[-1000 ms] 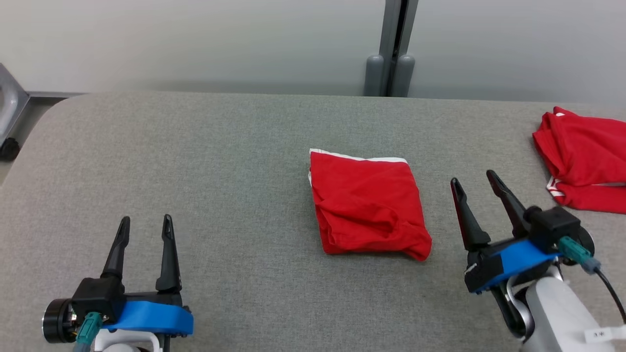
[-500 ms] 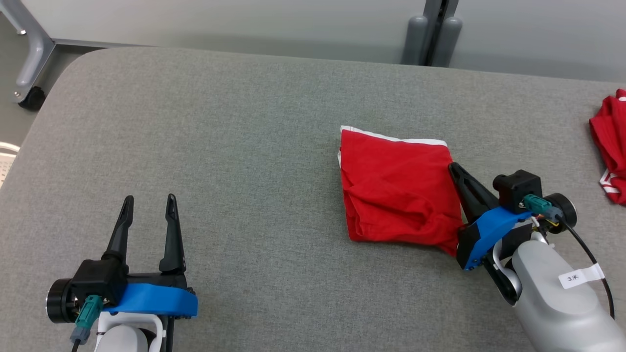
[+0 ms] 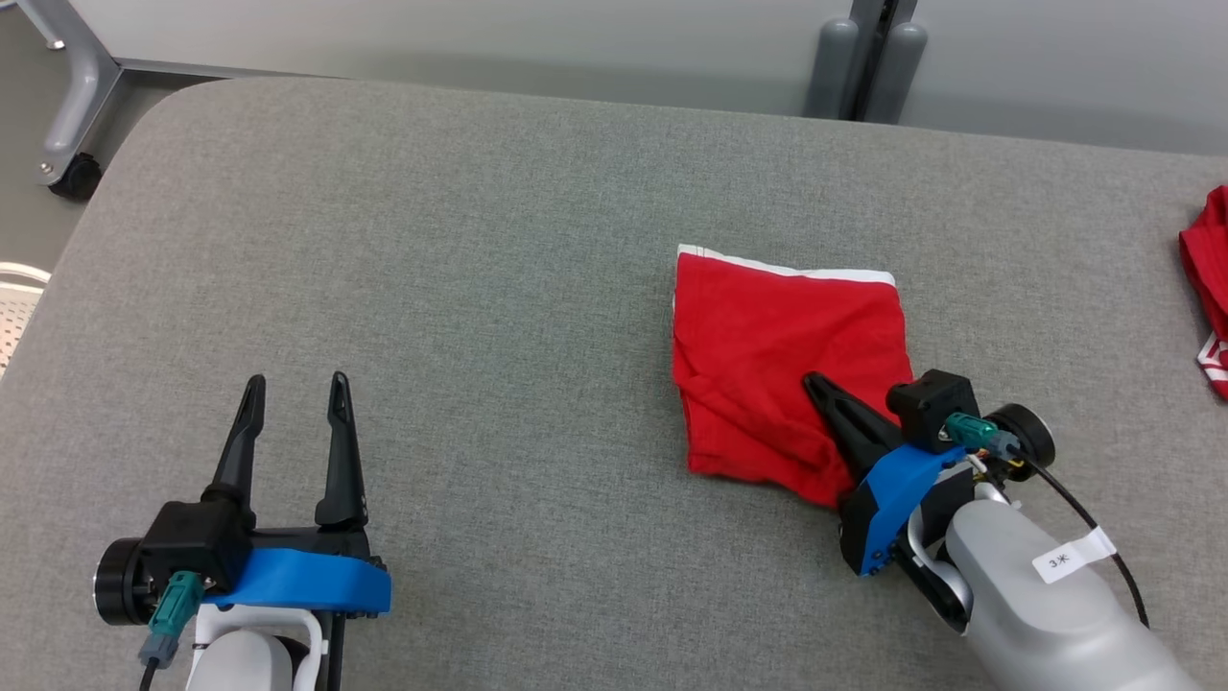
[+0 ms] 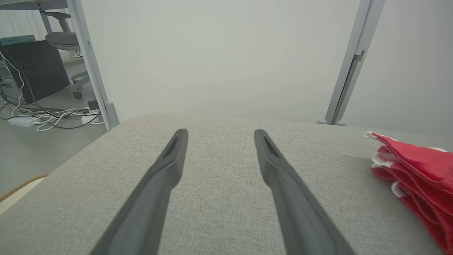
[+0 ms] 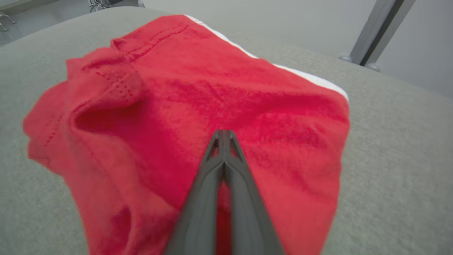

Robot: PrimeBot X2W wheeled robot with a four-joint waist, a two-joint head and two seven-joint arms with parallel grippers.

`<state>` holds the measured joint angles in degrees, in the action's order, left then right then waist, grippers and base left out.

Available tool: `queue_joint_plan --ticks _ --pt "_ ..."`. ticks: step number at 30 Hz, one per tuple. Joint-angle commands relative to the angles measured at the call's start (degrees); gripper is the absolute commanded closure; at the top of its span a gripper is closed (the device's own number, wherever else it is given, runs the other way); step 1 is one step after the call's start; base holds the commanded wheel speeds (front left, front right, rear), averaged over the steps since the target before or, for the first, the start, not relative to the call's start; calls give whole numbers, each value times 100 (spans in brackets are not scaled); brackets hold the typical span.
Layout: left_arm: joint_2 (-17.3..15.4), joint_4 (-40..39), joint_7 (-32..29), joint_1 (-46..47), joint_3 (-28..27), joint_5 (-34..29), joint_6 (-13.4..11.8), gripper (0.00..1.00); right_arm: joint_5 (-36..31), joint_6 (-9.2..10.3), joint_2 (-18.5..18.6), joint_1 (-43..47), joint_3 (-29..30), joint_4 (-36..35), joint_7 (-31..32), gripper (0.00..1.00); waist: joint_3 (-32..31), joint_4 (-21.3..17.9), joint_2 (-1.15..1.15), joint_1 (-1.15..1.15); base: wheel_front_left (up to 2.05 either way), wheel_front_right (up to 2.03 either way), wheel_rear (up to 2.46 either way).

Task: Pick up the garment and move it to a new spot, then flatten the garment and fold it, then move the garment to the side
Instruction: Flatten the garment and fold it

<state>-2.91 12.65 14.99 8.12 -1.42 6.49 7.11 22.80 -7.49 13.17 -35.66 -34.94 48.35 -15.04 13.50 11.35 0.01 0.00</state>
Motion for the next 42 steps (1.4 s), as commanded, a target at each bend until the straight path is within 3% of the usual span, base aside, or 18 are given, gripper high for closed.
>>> queue_joint_plan --ticks 1,14,21,27,42 --pt "1 6 24 61 -1 26 32 0 33 -1 3 14 -35 -46 -17 100 -3 4 -1 0 0 0 0" --pt "1 24 25 22 16 23 30 0 586 -1 -274 258 -1035 -685 -17 100 -118 82 -1 0 0 0 0" --pt "0 23 25 -26 -12 -22 14 0 702 -1 -462 408 -1240 -883 -17 100 -186 17 -1 0 0 0 0" --pt "1 4 25 -79 -104 -105 15 0 592 -1 -373 540 -686 -1261 -17 100 -323 -235 -1 0 0 0 0" --pt "-48 45 25 -350 -214 -251 44 0 -195 -1 -184 1630 1382 -2343 -18 100 -747 -1199 -1 0 0 0 0"
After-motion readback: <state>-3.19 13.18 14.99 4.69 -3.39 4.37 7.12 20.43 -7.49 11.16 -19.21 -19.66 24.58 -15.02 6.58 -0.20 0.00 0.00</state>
